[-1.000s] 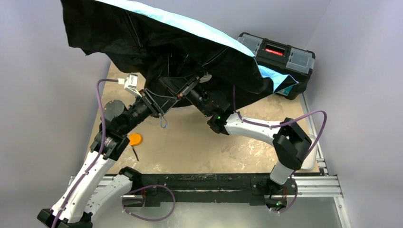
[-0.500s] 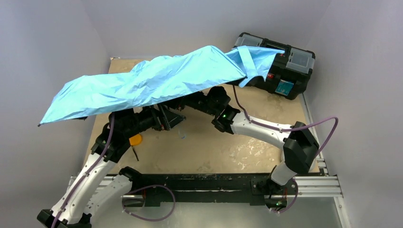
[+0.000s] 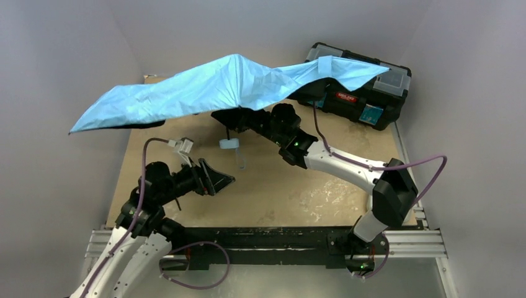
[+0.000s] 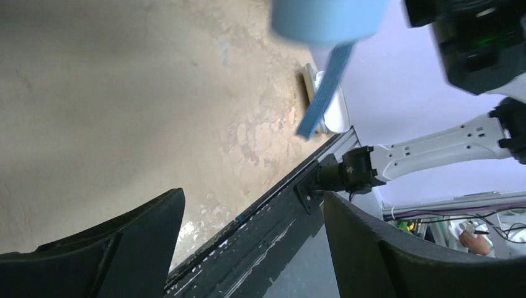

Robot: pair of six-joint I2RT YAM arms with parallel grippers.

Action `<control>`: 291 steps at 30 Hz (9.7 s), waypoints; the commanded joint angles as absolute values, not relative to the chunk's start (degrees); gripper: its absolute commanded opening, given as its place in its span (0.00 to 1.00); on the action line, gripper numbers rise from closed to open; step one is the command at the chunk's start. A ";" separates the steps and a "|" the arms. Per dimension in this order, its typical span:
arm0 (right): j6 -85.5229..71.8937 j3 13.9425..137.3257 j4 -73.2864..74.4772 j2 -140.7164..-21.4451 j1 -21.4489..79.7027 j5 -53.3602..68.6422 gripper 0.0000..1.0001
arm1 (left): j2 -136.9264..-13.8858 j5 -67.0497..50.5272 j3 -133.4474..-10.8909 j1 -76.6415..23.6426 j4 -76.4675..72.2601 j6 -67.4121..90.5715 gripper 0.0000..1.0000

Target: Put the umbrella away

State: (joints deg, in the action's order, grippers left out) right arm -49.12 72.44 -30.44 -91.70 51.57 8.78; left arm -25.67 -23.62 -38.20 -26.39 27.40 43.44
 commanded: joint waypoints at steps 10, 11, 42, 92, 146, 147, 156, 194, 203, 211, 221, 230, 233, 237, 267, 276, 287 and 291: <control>-72.86 54.79 -39.90 -85.30 49.81 -10.48 0.00 | -9.62 -13.30 -13.79 -26.45 -7.42 66.73 0.79; -74.71 53.67 -41.01 -85.04 49.37 -10.25 0.00 | -8.61 -12.08 -12.78 -26.46 -8.32 67.23 0.79; -90.52 47.29 -60.00 -91.88 49.51 -6.24 0.00 | -29.72 -16.45 -14.05 -26.54 -32.64 61.91 0.82; -44.95 70.63 -4.06 -81.95 51.94 22.23 0.83 | -40.97 -10.99 -34.93 -24.08 -6.84 48.28 0.00; -35.12 104.99 12.16 -111.04 28.33 31.40 0.51 | -28.69 -35.90 -10.19 -16.78 -17.58 52.32 0.00; -36.01 104.55 11.09 -112.53 28.30 33.47 0.46 | -29.00 -36.04 -9.89 -16.79 -17.89 52.23 0.00; -36.10 94.89 6.96 -114.58 28.50 41.44 0.22 | -32.95 -36.08 -10.02 -16.79 -20.60 50.85 0.00; -33.44 79.94 24.12 -92.23 29.38 11.83 0.74 | -55.84 -20.88 -41.97 -16.70 30.14 31.82 0.55; -34.04 73.92 29.36 -82.44 29.28 -3.09 0.84 | -44.47 -11.28 -53.36 -16.70 54.42 32.92 0.66; -38.76 58.81 26.98 -78.03 29.95 -0.20 0.76 | -46.78 7.70 -64.35 -16.68 57.99 28.10 0.67; -46.50 48.38 30.89 -73.05 36.80 -7.72 0.72 | -70.16 11.65 -75.34 -3.38 52.18 26.38 0.59; -56.22 38.09 32.42 -67.63 38.73 -16.63 0.65 | -87.16 6.09 -74.26 7.85 44.68 30.26 0.59; -58.88 37.69 35.06 -70.11 38.90 -19.05 0.65 | -91.40 6.95 -74.33 8.62 43.86 31.75 0.59; -59.46 35.49 33.23 -72.59 39.46 -16.89 0.64 | -96.77 5.95 -74.46 9.59 42.02 33.29 0.59; -65.10 56.85 15.86 -94.13 48.77 1.42 0.56 | -89.30 -8.07 -51.71 -12.48 31.90 57.95 0.45; -66.42 64.02 17.91 -99.76 48.51 0.45 0.56 | -85.46 -8.79 -47.89 -22.85 20.59 66.09 0.43; -64.69 64.17 19.29 -99.94 43.49 -4.88 0.55 | -95.49 -9.01 -62.62 -32.76 18.55 57.87 0.43; -63.37 61.90 20.21 -97.61 42.55 -4.83 0.55 | -95.72 -9.40 -66.32 -32.70 21.68 48.05 0.46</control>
State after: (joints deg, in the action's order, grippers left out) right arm -63.81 62.13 22.90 -100.84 42.72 -2.85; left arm -95.81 -4.62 -60.80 -31.44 21.89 57.17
